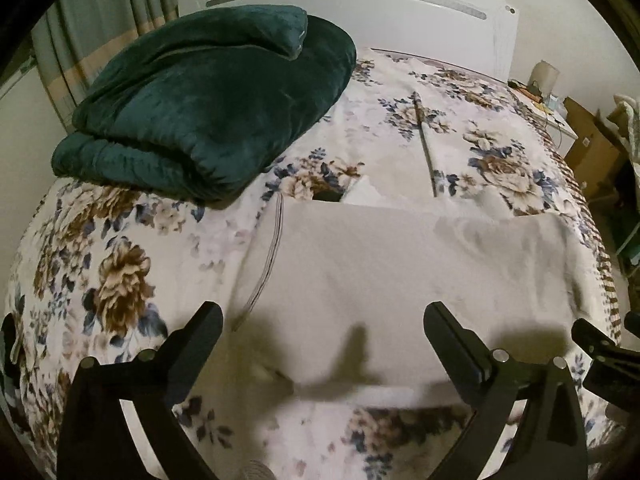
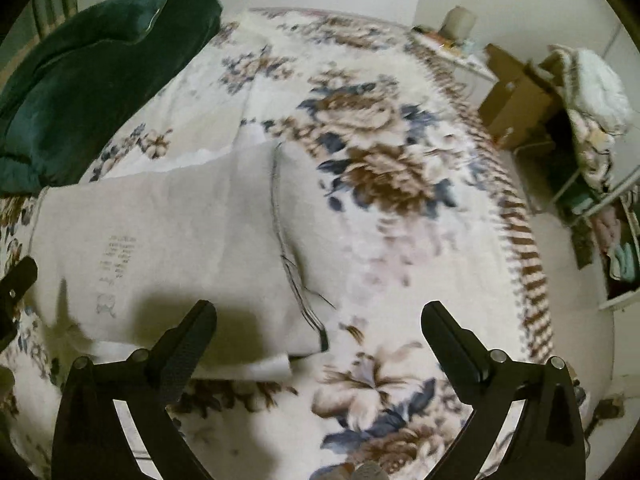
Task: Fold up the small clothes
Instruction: 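Lower the folded shirt onto the white towel and open both grippers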
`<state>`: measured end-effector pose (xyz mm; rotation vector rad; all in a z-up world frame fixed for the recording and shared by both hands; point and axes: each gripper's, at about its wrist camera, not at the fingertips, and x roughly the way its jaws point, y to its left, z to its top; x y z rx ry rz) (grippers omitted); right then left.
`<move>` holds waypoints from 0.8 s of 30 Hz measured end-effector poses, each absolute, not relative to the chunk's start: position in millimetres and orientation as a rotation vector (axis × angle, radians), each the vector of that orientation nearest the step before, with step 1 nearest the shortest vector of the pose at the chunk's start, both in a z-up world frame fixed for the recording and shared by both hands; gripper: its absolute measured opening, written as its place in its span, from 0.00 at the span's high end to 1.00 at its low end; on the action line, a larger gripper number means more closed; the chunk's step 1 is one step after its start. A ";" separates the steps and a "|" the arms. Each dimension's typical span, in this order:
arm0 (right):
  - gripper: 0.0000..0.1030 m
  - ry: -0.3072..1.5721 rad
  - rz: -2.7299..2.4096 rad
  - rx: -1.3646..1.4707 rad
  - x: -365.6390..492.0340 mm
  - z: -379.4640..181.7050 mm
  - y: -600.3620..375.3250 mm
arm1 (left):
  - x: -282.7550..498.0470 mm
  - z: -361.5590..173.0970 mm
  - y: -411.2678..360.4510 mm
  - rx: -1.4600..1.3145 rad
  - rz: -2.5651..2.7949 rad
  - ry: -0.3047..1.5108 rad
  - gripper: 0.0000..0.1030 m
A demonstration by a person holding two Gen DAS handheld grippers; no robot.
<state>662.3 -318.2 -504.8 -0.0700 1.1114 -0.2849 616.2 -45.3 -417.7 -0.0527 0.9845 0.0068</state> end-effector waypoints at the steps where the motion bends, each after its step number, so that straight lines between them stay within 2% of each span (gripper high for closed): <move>1: 0.00 1.101 -0.291 -0.072 653.7 -495.3 -317.2 | 611.6 -412.1 -47.2 -0.048 0.006 0.982 0.00; 9: 0.00 1.028 -0.309 -0.093 587.2 -418.0 -308.0 | 552.7 -341.1 -53.4 -0.071 -0.009 0.941 0.00; 24: 0.00 0.829 -0.286 -0.080 395.1 -208.2 -278.5 | 384.2 -162.7 -69.5 -0.038 -0.015 0.782 0.00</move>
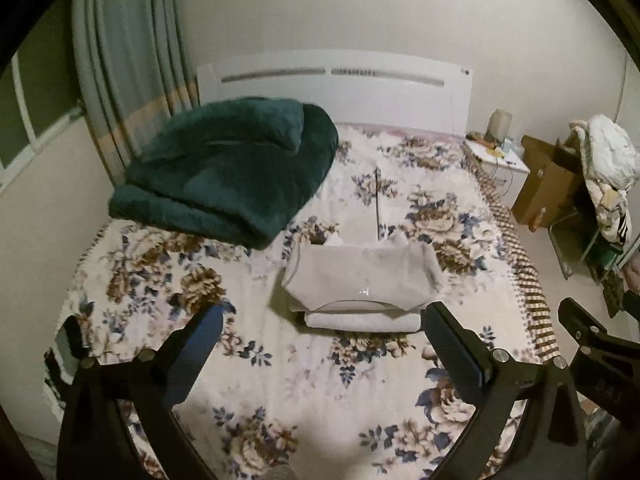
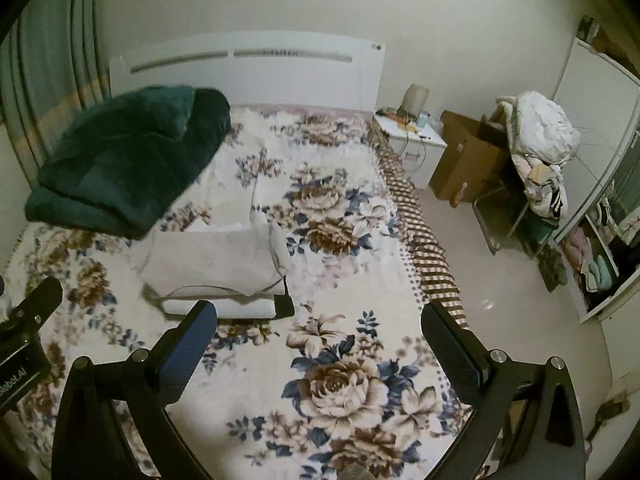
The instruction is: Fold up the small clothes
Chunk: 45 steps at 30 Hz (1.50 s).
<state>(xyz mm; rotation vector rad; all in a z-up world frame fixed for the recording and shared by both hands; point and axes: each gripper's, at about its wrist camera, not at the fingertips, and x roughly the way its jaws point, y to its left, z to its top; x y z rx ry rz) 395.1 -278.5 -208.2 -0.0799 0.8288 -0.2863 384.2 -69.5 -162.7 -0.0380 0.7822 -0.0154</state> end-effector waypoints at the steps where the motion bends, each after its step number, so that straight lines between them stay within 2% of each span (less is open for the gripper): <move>1: 0.00 0.817 -0.284 -0.075 382.0 -196.0 -277.2 | 373.1 -152.9 -69.3 -0.036 -0.021 0.768 0.00; 10: 0.00 0.701 -0.255 -0.072 273.6 -101.2 -263.4 | 299.8 -91.0 -65.8 -0.045 -0.026 0.720 0.00; 20: 0.00 0.616 -0.218 -0.066 190.7 -36.6 -252.3 | 245.9 -54.8 -59.0 -0.065 -0.022 0.681 0.00; 35: 0.00 0.609 -0.183 -0.071 147.1 -13.5 -243.1 | 208.7 -39.8 -55.4 -0.068 -0.026 0.670 0.00; 45: 0.00 0.612 -0.177 -0.071 147.9 -11.3 -243.3 | 205.5 -38.6 -56.1 -0.061 -0.011 0.666 0.00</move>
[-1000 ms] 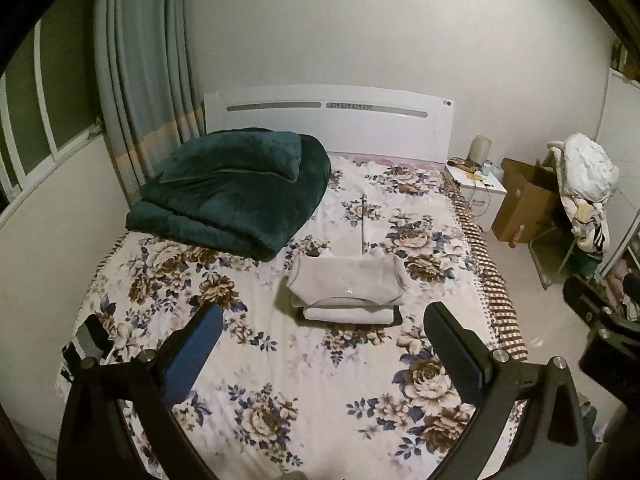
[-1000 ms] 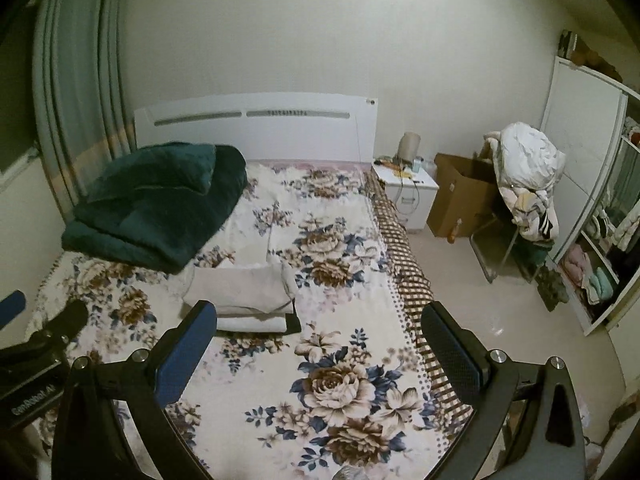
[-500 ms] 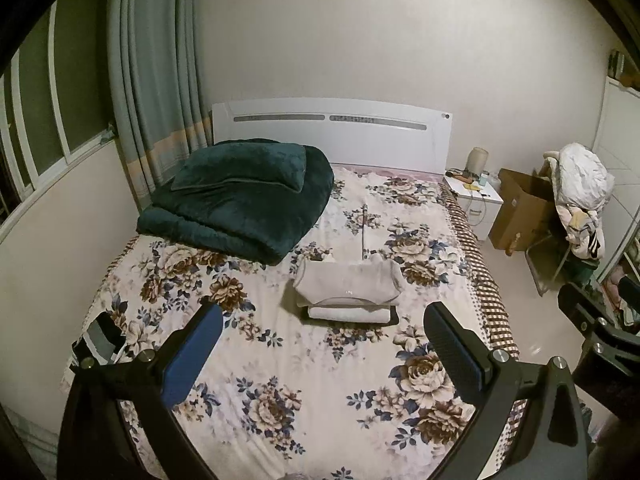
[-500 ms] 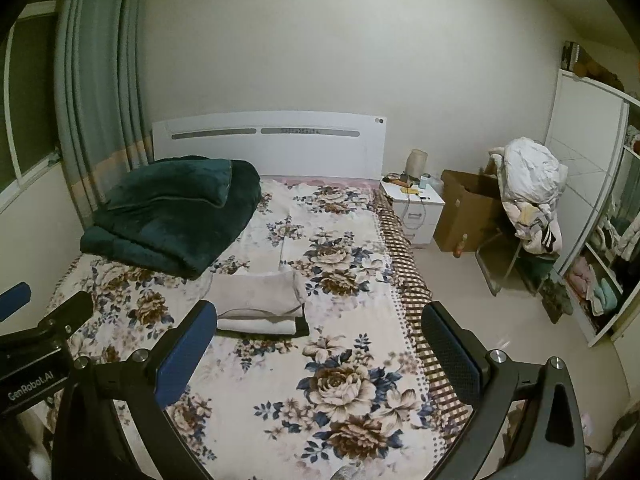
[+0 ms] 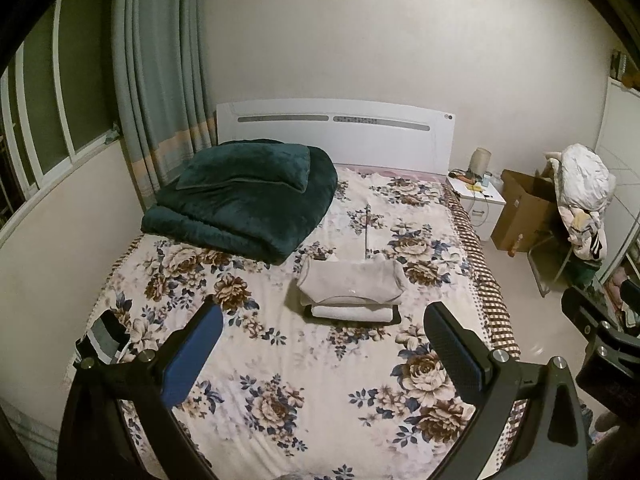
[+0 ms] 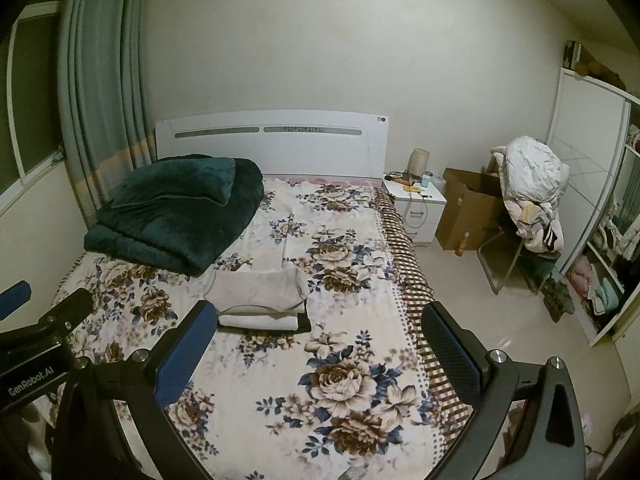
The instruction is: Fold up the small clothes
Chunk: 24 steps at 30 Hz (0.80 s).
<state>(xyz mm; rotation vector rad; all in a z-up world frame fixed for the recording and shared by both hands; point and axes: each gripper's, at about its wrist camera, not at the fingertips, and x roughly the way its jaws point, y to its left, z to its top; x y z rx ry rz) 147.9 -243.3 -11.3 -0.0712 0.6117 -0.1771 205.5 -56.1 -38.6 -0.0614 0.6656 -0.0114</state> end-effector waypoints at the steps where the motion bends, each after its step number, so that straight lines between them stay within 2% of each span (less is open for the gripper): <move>1: 0.00 0.612 -0.176 -0.071 144.6 -9.2 -242.2 | 205.4 -38.5 -56.1 -0.062 -0.010 0.665 0.00; 24: 0.00 0.617 -0.150 -0.064 147.8 -6.1 -231.4 | 201.4 -33.7 -50.6 -0.063 0.004 0.658 0.00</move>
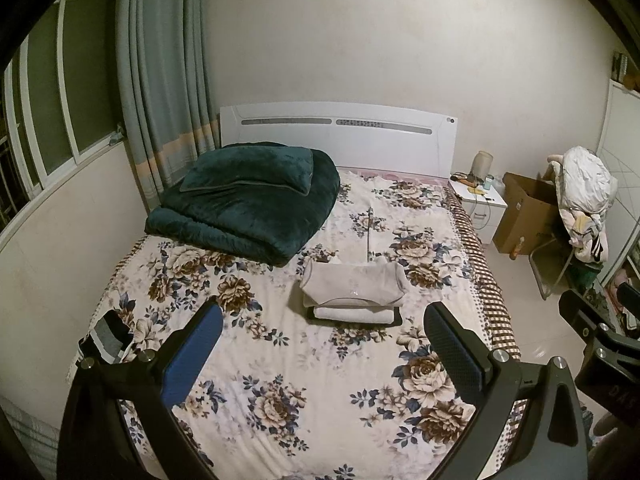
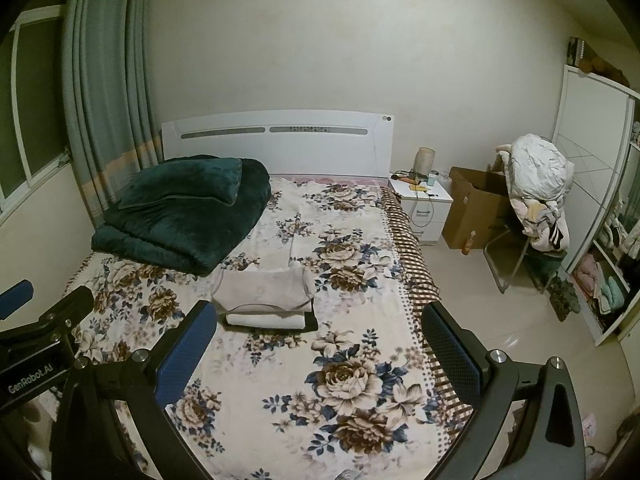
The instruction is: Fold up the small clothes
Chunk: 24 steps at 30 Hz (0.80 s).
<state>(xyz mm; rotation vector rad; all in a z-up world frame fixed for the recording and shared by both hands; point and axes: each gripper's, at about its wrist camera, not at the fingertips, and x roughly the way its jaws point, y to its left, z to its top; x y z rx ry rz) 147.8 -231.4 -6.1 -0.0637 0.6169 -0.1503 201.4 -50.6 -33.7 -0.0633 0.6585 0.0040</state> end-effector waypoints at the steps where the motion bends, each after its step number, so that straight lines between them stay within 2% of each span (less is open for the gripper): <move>1: 0.00 0.617 -0.150 -0.064 147.6 -5.9 -231.4 | 201.4 -33.5 -50.6 -0.065 0.003 0.657 0.00; 24: 0.00 0.615 -0.147 -0.061 147.1 -5.7 -230.3 | 195.2 -25.6 -51.0 -0.077 0.000 0.659 0.00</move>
